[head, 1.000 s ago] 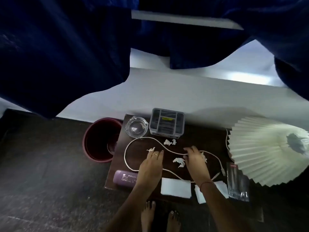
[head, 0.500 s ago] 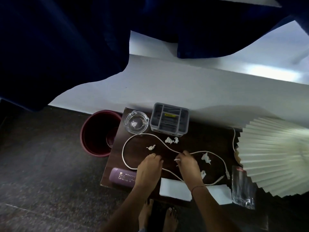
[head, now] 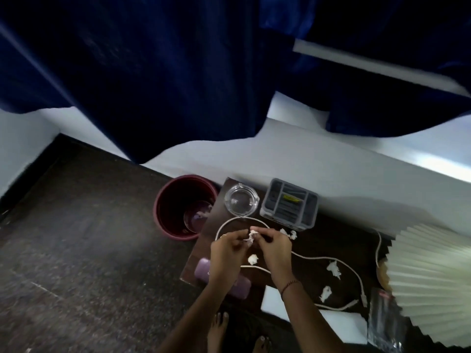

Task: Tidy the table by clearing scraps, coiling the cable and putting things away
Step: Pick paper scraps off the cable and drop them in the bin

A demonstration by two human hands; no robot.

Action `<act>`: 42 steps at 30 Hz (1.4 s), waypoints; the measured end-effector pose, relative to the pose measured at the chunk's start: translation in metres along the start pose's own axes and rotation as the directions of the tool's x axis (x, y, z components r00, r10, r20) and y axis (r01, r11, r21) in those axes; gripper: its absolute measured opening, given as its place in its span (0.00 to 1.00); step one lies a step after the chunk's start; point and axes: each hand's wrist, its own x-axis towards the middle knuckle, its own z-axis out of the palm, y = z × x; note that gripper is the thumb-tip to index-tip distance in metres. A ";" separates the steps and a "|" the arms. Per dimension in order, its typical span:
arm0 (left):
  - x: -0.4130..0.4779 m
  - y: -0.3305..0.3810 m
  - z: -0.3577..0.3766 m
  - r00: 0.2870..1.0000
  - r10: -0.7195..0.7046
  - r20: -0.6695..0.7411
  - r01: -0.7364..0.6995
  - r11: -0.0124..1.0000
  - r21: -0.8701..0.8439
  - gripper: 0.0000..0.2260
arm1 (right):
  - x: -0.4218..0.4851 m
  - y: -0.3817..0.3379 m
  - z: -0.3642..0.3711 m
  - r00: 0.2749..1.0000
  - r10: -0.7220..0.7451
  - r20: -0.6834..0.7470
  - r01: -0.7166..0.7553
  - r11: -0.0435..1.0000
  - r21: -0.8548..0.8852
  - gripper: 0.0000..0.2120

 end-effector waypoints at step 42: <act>0.043 -0.046 -0.037 0.966 -0.218 -0.143 0.238 0.960 0.147 0.05 | 0.026 0.036 0.028 0.992 -0.022 0.126 0.098 0.762 -0.640 0.13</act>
